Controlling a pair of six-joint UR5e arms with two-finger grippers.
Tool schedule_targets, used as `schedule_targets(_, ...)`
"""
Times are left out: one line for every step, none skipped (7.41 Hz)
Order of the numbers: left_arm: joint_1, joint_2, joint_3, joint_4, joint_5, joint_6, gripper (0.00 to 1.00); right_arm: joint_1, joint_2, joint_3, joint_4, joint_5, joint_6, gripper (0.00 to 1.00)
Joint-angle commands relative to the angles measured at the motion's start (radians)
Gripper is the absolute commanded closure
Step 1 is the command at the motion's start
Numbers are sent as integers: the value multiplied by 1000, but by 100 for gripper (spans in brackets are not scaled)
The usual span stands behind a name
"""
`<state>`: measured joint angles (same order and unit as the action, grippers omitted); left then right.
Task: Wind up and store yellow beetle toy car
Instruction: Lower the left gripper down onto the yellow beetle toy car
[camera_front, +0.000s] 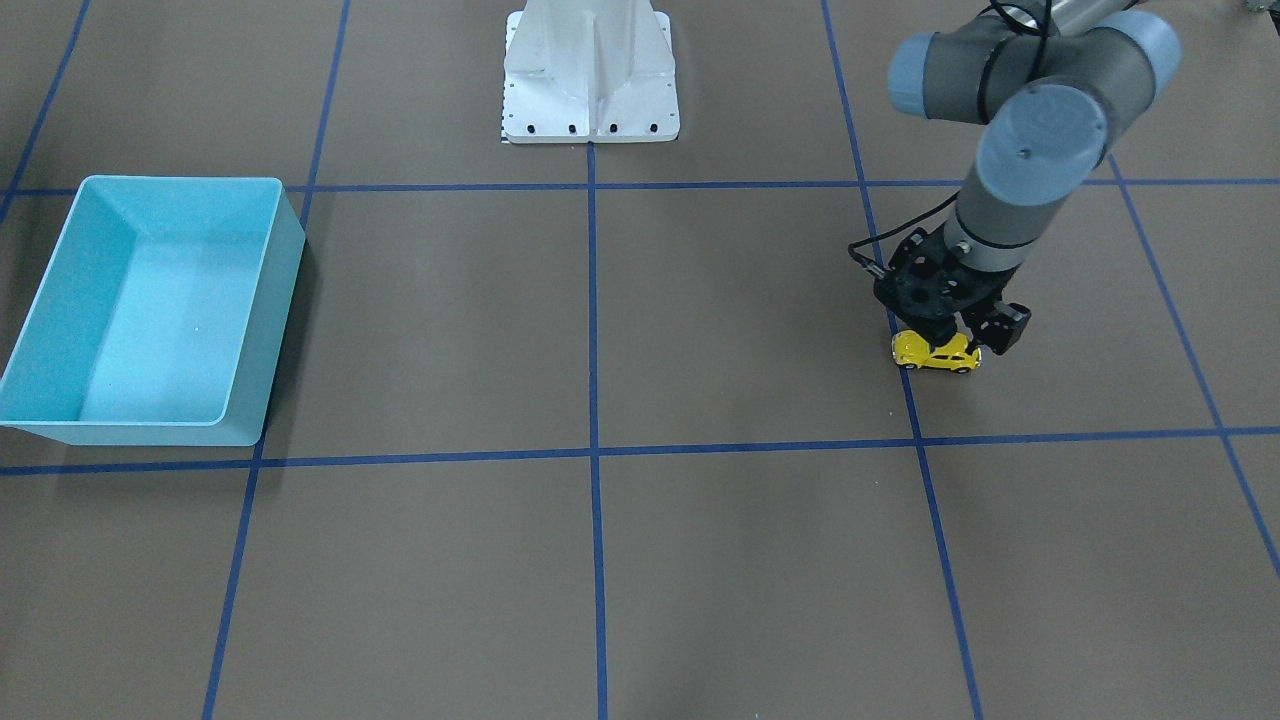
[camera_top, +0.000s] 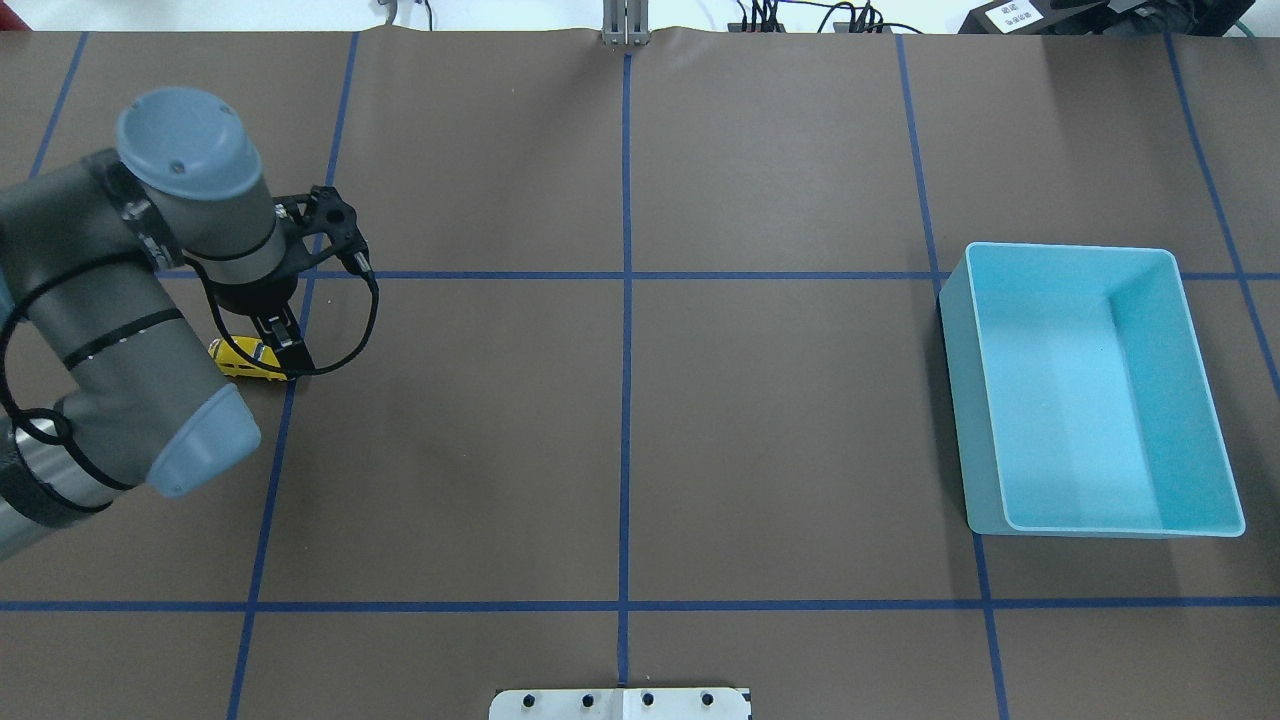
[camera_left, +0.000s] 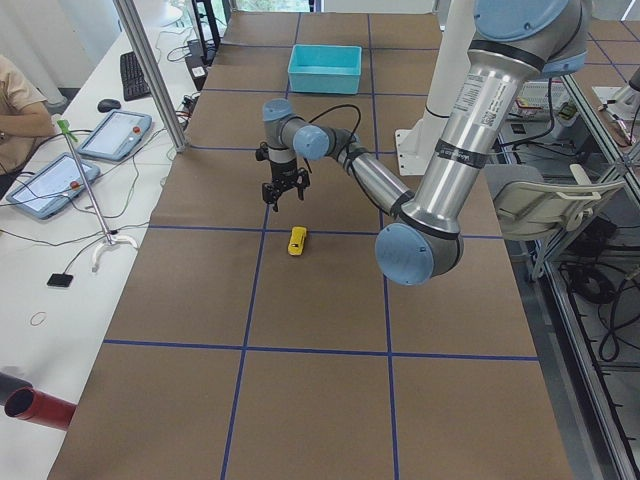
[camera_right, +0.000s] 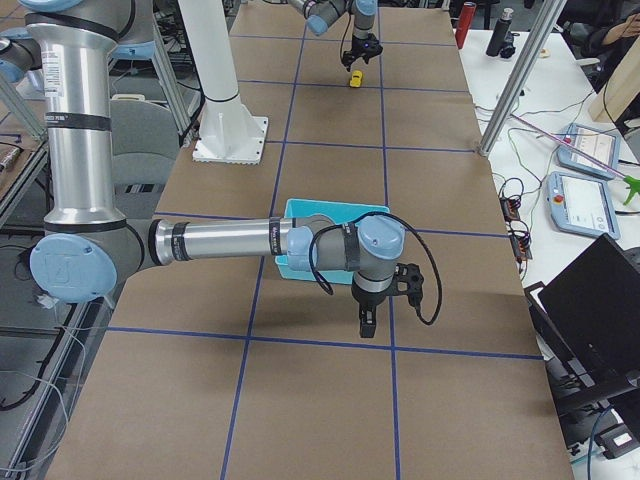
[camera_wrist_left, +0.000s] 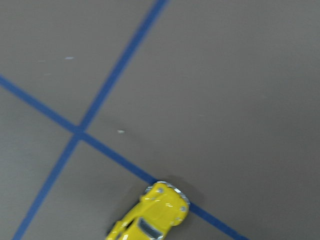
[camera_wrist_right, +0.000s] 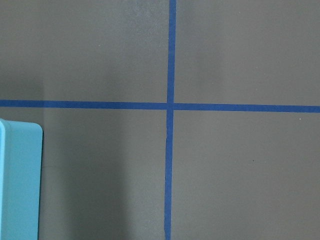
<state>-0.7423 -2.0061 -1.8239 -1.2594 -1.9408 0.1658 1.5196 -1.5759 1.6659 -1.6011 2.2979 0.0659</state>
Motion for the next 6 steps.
schedule_targets(46, 4, -18, 43, 131, 207, 0, -1, -1, 0, 0, 0, 0, 1)
schedule_targets(46, 9, -12, 41, 199, 389, 0, -1, 0, 0, 0, 0, 0, 1)
schedule_targets(47, 9, -2, 34, 260, 549, 0, -1, -1, 0, 0, 0, 0, 1)
schedule_targets(49, 9, 24, 26, 282, 611, 0, -1, -1, 0, 0, 0, 0, 1)
schedule_targets(56, 9, 58, -4, 283, 615, 0, -1, -1, 0, 0, 0, 0, 1)
schedule_targets(57, 9, 90, -17, 275, 615, 0, -1, -1, 0, 1, 0, 0, 1)
